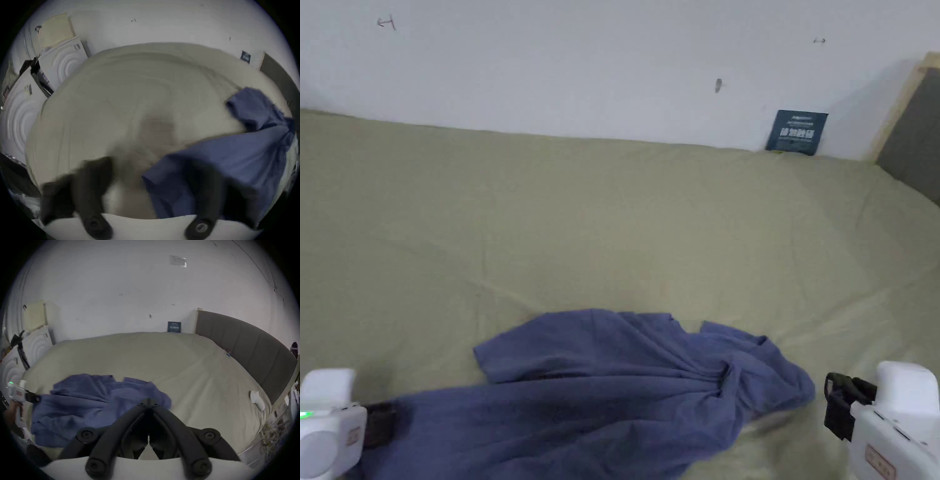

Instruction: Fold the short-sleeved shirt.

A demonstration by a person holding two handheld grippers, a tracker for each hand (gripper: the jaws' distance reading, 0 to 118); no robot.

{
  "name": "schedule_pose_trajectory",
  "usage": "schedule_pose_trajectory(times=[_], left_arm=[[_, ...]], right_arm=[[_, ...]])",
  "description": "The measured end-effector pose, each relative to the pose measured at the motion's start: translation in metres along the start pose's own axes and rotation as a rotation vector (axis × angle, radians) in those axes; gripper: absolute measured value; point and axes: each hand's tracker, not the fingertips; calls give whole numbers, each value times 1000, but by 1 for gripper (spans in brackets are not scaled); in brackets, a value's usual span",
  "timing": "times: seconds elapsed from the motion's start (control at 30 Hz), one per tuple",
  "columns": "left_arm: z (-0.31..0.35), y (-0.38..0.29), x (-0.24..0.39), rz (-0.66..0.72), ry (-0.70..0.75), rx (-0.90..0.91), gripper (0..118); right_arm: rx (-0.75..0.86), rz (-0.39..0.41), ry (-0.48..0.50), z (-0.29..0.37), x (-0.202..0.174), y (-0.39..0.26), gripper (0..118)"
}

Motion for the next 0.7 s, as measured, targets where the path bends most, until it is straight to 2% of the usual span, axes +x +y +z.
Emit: schedule_pose_trajectory(times=[0.03, 0.07, 0.1, 0.13, 0.17, 0.2, 0.23, 0.27, 0.3, 0.43, 0.5, 0.53, 0.57, 0.6, 0.67, 0.7], left_arm=[[10, -2, 5, -2, -55, 45, 33], [16, -4, 18, -33, 0, 56, 0], [23, -6, 28, -114, 78, 67, 0], [34, -8, 31, -141, 53, 57, 0], [42, -9, 32, -97, -12, 53, 0], [52, -9, 34, -62, -43, 62, 0], [61, -10, 37, -67, -23, 68, 0], [62, -11, 34, -69, -14, 80, 0], [69, -10, 35, -75, -22, 87, 0], [78, -7, 34, -71, -39, 88, 0], [82, -4, 35, -82, -33, 88, 0], [83, -3, 35, -85, -31, 88, 0], [81, -1, 35, -87, -31, 81, 0], [81, 1, 35, -88, -27, 79, 0], [78, 4, 32, -93, -16, 77, 0], [78, 8, 30, -94, -6, 82, 0]], right_arm=[[-19, 1, -21, -13, 8, 2, 1], [-41, -2, -37, -26, 16, 3, 2], [-66, -2, -39, -43, 23, 6, 2], [-83, 1, -40, -57, 28, 7, 2], [-116, 16, -48, -77, 31, 8, 4], [-148, 32, -43, -96, 34, 6, 14], [-177, 30, -20, -114, 36, 5, 44], [-212, 29, -20, -131, 38, 4, 81], [-237, 34, -36, -148, 37, 1, 84], [-318, 60, -2, -180, 26, -13, 84], [-391, 96, -6, -185, 18, -20, 77], [-401, 69, -4, -184, 19, -24, 59], [-367, 16, 20, -177, 23, -22, 8], [-350, -36, 56, -171, 24, -16, 9], [-360, 20, 31, -162, 21, -13, 9], [-384, 32, 94, -158, 22, -9, 9]])
